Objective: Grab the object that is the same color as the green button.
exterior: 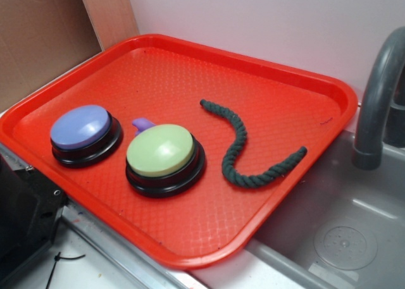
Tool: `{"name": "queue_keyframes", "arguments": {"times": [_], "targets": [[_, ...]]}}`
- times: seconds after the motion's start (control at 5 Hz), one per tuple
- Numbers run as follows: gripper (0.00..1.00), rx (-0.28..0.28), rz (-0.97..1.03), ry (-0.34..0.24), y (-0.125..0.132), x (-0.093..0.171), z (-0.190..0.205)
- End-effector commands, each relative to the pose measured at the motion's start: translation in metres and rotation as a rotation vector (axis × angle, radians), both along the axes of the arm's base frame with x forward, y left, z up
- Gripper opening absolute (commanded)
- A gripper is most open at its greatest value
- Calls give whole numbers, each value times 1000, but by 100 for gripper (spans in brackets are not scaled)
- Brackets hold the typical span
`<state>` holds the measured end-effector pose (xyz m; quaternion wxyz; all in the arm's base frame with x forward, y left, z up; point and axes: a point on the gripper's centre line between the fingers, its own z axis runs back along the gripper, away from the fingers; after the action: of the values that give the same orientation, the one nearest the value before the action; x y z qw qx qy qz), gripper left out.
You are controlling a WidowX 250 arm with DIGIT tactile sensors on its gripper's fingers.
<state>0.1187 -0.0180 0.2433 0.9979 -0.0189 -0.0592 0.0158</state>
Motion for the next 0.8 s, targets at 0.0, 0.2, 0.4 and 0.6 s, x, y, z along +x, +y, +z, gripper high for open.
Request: {"name": "queue_keyframes", "arguments": {"times": [0.0, 0.2, 0.4, 0.6], "targets": [[100, 0, 0, 0, 0, 0, 0], [100, -61, 80, -10, -3, 10, -4], [100, -107, 142, 22, -8, 26, -9], [100, -97, 235, 15, -20, 50, -24]]}}
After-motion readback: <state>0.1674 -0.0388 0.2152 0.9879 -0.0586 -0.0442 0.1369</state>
